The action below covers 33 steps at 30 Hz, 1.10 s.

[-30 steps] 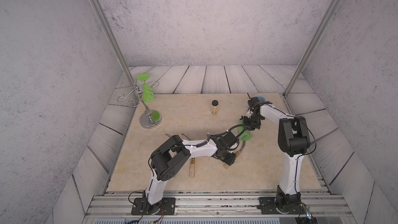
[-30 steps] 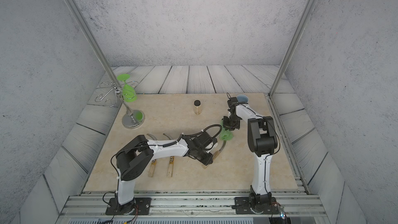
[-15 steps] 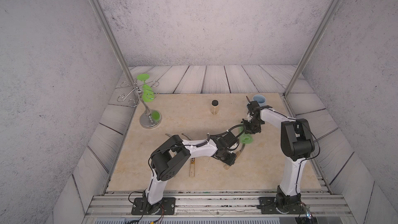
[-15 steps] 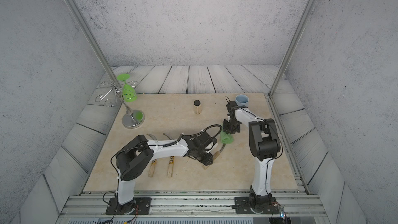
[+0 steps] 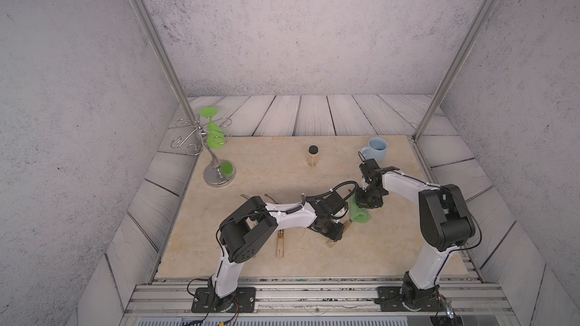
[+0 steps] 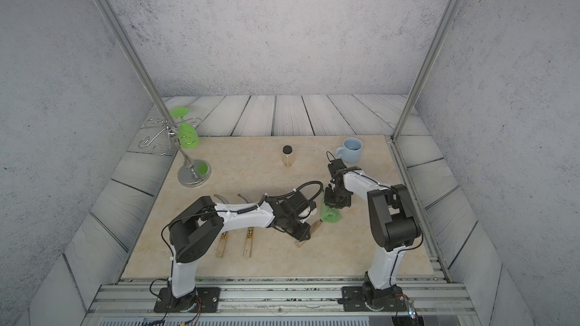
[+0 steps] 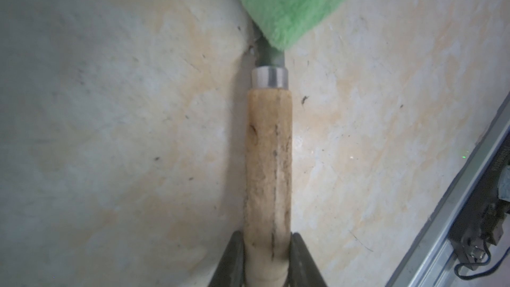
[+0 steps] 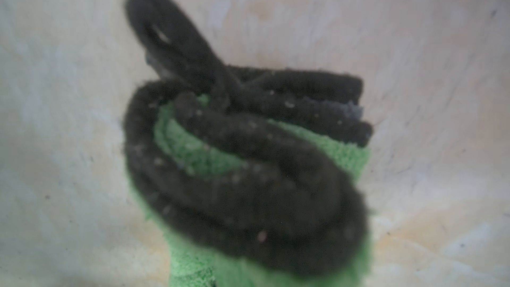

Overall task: Wipe small sickles with rags
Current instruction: Wipe the small sickle at the center of the board.

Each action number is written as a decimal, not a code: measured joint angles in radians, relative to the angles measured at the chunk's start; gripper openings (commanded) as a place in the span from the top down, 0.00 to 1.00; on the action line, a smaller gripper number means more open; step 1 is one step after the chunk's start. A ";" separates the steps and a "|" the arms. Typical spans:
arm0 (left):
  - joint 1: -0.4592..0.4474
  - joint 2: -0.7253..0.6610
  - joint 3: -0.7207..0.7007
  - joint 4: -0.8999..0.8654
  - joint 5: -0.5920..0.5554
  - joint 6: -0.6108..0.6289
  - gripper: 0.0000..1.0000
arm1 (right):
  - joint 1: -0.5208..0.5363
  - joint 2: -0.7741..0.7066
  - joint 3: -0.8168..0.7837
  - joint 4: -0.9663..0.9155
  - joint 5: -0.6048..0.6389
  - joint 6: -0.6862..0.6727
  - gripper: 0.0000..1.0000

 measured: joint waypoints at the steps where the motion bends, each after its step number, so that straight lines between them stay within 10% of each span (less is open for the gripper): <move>1: 0.001 0.000 -0.001 0.000 0.003 -0.002 1.00 | 0.006 -0.011 -0.014 0.002 -0.004 0.003 0.92; 9: 0.005 -0.002 -0.011 0.013 0.015 -0.005 1.00 | 0.039 -0.103 -0.072 -0.081 -0.067 0.005 0.91; 17: 0.008 -0.026 -0.063 0.078 0.020 -0.026 1.00 | 0.024 -0.087 0.262 -0.257 -0.018 -0.038 0.92; 24: 0.008 -0.032 -0.073 0.088 0.020 -0.041 1.00 | -0.006 0.159 0.590 -0.300 0.007 -0.099 0.92; 33: 0.008 -0.034 -0.076 0.091 0.018 -0.049 1.00 | -0.008 0.418 0.639 -0.332 0.003 -0.123 0.92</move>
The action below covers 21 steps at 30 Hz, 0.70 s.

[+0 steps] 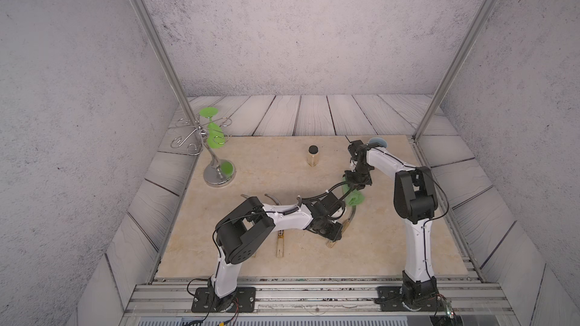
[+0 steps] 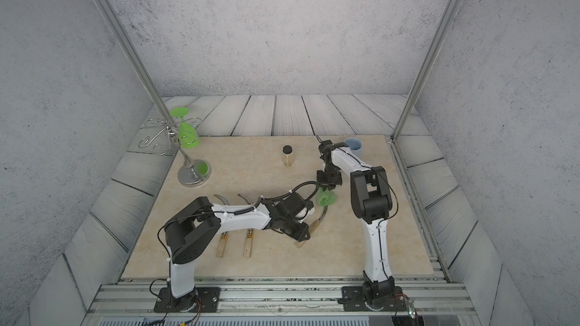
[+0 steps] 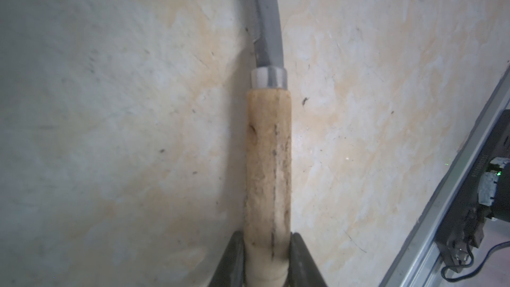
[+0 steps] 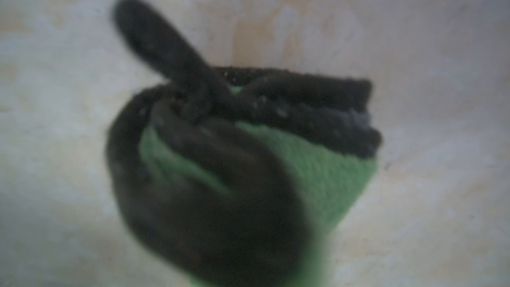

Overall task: Wipe small sickles with rags
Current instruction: Wipe the small sickle at the center of the board.

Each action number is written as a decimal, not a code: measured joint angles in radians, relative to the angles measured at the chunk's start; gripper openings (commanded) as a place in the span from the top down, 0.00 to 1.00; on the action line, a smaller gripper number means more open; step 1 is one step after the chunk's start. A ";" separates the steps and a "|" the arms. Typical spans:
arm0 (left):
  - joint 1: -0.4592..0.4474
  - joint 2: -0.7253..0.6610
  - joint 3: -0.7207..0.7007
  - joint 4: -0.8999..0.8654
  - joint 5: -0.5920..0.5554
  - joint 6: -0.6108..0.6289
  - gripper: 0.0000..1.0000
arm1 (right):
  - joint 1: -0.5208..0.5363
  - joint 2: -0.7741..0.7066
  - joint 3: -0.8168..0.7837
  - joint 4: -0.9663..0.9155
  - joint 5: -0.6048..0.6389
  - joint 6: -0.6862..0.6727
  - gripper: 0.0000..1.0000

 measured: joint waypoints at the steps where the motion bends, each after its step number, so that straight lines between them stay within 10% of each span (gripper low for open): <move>1: 0.000 -0.001 -0.001 0.000 -0.001 0.000 1.00 | -0.002 -0.001 0.000 -0.001 0.000 -0.001 0.92; 21: -0.003 -0.007 -0.002 -0.021 -0.006 0.001 1.00 | 0.022 -0.301 -0.472 0.223 -0.016 0.016 0.92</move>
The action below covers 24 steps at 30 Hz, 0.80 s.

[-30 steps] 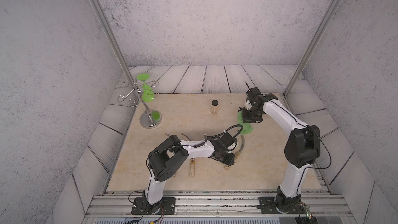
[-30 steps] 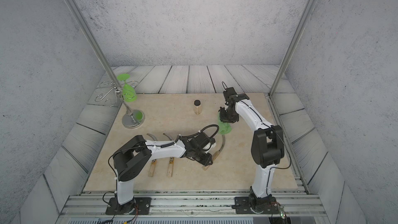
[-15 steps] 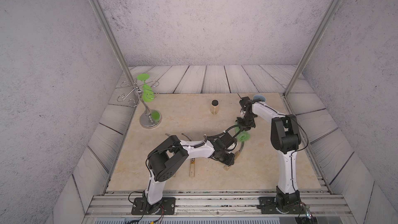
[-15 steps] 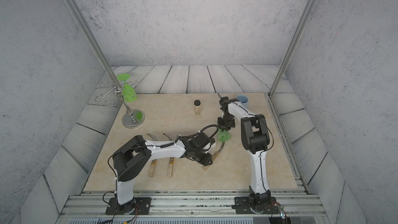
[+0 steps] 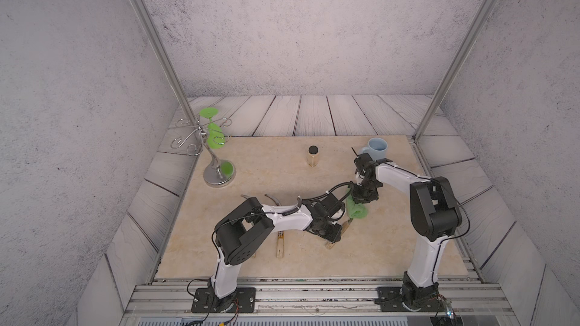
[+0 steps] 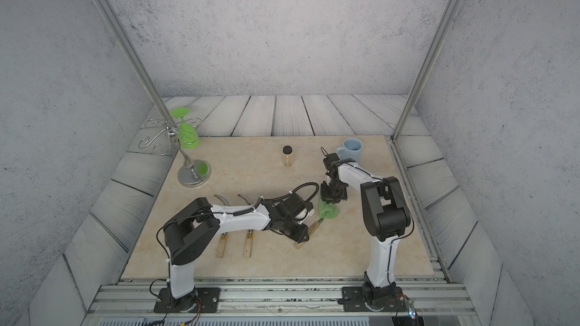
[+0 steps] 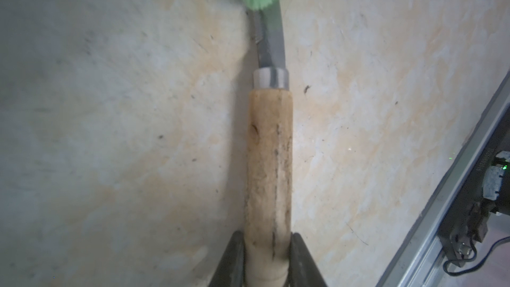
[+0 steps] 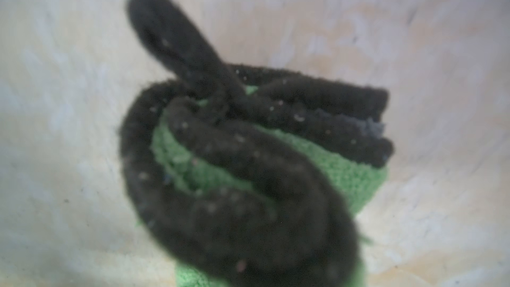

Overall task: Wipe small sickles with rags
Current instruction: Wipe the small sickle at the center of the board.

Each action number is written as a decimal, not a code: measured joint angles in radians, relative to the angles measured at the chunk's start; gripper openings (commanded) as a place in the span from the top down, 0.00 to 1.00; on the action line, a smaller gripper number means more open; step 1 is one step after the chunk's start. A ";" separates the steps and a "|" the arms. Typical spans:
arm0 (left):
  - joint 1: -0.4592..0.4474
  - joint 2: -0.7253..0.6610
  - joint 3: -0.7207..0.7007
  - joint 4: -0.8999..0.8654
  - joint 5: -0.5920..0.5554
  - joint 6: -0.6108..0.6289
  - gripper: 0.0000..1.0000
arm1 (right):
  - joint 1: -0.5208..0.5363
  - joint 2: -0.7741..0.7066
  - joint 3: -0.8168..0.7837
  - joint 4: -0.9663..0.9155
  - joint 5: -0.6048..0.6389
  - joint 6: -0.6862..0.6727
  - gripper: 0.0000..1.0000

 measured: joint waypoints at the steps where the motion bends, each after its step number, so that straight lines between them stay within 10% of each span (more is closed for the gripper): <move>1: 0.000 0.000 0.000 0.000 0.000 0.000 1.00 | 0.005 -0.013 -0.017 0.003 -0.001 0.000 0.91; 13: 0.000 0.000 0.000 -0.003 0.001 0.000 1.00 | 0.095 -0.176 -0.183 -0.024 -0.017 0.046 0.92; 24: 0.003 0.000 0.000 0.005 -0.010 -0.024 1.00 | 0.046 -0.141 0.231 -0.225 0.049 0.021 0.92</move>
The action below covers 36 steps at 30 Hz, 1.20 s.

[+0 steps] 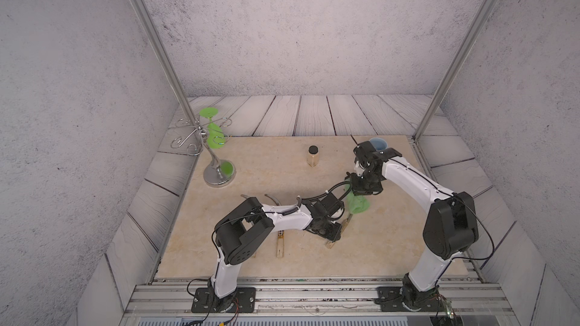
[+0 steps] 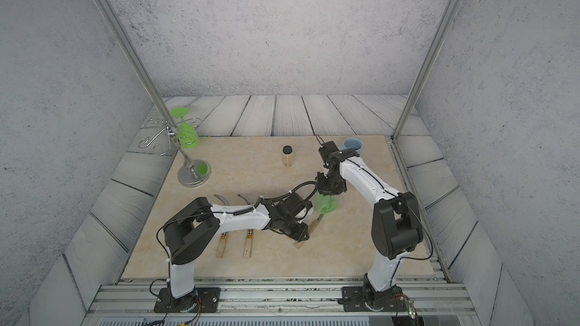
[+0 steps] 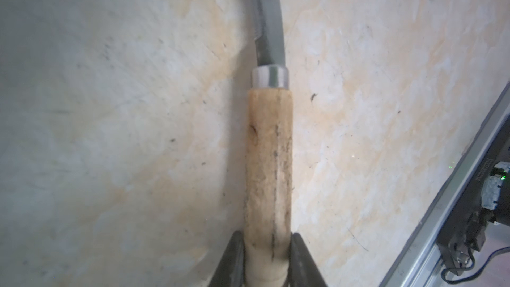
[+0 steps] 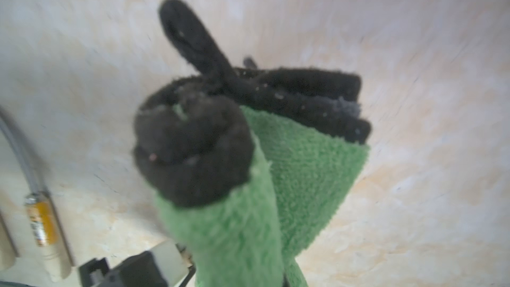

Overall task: Wipe small sickles with rags
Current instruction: Wipe the small sickle at the center of the board.

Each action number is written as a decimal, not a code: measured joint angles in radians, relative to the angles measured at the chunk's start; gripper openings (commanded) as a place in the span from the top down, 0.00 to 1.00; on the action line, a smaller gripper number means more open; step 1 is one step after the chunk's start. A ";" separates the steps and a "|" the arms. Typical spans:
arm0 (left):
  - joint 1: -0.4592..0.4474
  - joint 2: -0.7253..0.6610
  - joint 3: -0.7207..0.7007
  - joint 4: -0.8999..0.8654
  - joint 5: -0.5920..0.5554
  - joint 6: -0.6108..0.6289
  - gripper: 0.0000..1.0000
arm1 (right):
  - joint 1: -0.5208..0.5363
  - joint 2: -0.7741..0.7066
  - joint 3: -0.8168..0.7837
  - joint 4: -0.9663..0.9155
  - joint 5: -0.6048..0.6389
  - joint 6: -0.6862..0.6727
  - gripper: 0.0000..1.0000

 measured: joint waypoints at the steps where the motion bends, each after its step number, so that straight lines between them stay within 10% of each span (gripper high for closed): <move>1: 0.000 0.000 0.000 0.000 -0.001 -0.002 1.00 | -0.010 0.027 0.045 -0.004 0.002 -0.007 0.92; 14: 0.000 -0.001 0.000 -0.001 -0.010 -0.013 1.00 | -0.040 0.398 0.166 0.000 -0.015 -0.044 0.92; 36: 0.000 -0.001 0.010 -0.040 -0.006 -0.002 1.00 | 0.026 0.048 -0.365 0.336 -0.055 0.040 0.91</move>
